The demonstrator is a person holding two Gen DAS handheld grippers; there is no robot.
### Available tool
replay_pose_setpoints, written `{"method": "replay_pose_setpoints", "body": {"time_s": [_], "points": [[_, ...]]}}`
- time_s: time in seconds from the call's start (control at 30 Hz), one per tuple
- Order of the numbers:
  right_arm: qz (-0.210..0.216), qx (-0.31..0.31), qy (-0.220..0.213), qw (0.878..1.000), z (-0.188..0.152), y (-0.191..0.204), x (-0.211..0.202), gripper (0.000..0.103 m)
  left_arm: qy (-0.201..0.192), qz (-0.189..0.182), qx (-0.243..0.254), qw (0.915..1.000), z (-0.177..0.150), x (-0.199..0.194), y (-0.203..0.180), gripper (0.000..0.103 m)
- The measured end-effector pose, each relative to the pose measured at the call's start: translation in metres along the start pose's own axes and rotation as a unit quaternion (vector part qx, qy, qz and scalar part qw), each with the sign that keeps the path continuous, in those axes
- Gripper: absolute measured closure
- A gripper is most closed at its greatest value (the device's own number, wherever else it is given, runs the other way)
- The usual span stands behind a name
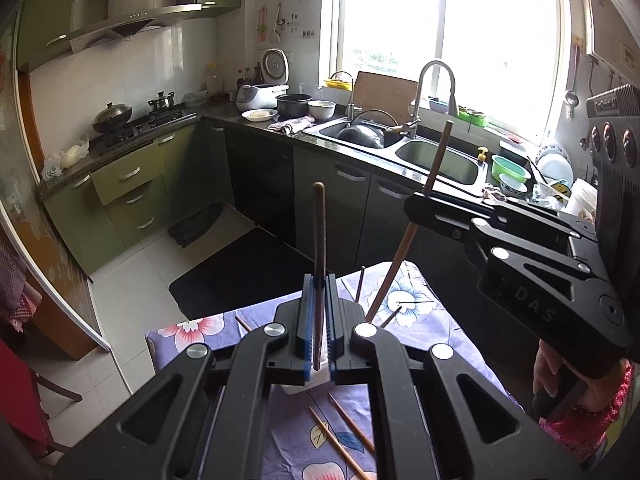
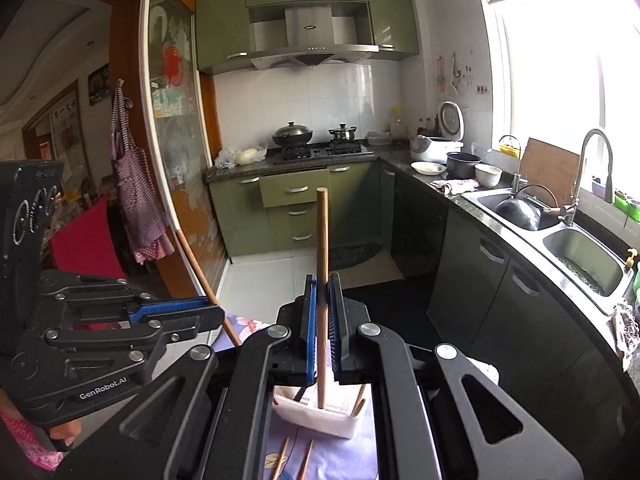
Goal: Organize utensils
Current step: 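Drop both chopsticks into the white caddy and open both tools, then close the left tool on a chopstick while the right tool grasps the last chopstick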
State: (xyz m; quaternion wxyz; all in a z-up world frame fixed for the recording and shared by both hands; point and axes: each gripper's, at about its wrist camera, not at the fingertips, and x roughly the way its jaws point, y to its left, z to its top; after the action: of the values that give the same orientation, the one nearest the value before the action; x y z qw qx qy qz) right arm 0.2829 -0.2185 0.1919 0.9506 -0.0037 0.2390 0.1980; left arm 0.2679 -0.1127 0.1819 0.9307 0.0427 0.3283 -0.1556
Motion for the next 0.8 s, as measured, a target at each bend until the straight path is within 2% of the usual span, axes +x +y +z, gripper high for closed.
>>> {"method": "replay_pose_setpoints", "body": {"time_s": [0.1,0.2,0.5,0.63,0.73,0.8], "points": [[-0.005,0.006,0.016,1.000,0.000,-0.008,0.025,0.096,0.006,0.008,-0.002,0.9999,0.004,0.019,0.003,0.098],[-0.006,0.012,0.039,0.999,-0.010,-0.015,0.050,0.096,0.029,0.009,-0.005,0.9995,0.000,0.042,0.005,0.098],[-0.005,0.010,0.098,0.995,-0.067,-0.018,0.100,0.096,0.092,0.022,-0.011,0.9954,-0.041,0.087,0.018,0.098],[-0.001,0.010,0.096,0.995,-0.075,-0.015,0.093,0.095,0.101,0.023,-0.014,0.9945,-0.050,0.086,0.022,0.094],[0.007,0.008,0.070,0.998,-0.076,-0.008,0.067,0.094,0.083,0.014,-0.017,0.9963,-0.051,0.066,0.019,0.087],[0.014,0.004,0.047,0.999,-0.079,-0.001,0.040,0.086,0.065,0.008,-0.016,0.9977,-0.052,0.046,0.014,0.083]]}}
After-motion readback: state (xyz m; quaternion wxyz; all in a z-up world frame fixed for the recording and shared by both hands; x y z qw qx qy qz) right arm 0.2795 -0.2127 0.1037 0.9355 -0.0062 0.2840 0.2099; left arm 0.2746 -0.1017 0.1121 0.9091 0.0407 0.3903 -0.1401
